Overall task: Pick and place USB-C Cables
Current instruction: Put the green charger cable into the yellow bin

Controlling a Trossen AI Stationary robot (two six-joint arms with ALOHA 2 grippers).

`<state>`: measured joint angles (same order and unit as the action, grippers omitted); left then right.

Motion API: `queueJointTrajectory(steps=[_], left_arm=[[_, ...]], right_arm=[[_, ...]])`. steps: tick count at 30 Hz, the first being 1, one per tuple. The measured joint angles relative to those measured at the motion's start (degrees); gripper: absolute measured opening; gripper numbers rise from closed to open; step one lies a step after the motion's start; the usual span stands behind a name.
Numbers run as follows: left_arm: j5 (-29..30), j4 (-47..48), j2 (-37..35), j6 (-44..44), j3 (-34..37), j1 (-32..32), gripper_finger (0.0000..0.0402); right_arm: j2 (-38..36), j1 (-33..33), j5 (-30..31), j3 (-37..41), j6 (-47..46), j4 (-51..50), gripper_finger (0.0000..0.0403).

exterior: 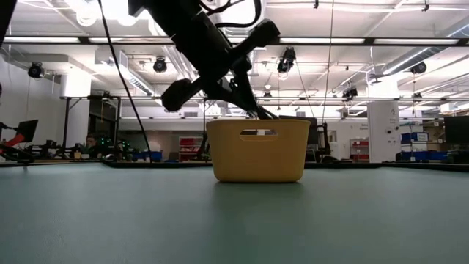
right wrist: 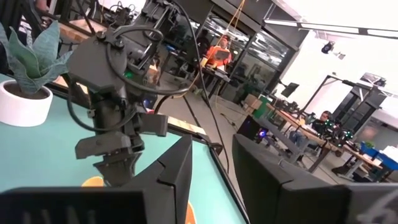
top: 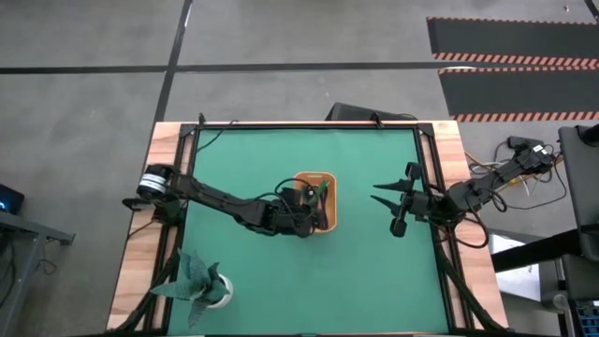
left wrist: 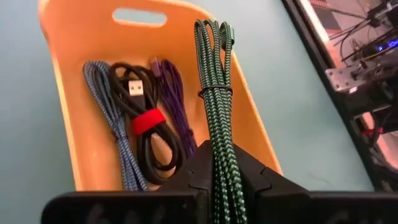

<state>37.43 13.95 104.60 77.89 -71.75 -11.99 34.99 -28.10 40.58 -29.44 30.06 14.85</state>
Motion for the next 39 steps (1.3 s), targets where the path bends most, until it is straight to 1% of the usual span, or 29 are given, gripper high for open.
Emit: queueJointTrajectory(steps=[6, 28, 39], left_arm=[[-0.44, -0.27, 0.71, 0.64, -0.12, 0.28, 0.0022], [-0.65, -0.03, 0.71, 2.8, 0.96, 0.79, 0.0025], [-0.66, -0.3, 0.69, 2.79, 0.98, 1.01, 0.0025]], right_arm=[[0.03, 0.0, -0.04, 0.01, -0.5, -0.96, 0.0107], [0.03, 0.0, -0.02, 0.03, -0.48, -1.36, 0.0105], [0.03, 0.0, -0.04, 0.03, -0.57, -1.37, 0.0117]])
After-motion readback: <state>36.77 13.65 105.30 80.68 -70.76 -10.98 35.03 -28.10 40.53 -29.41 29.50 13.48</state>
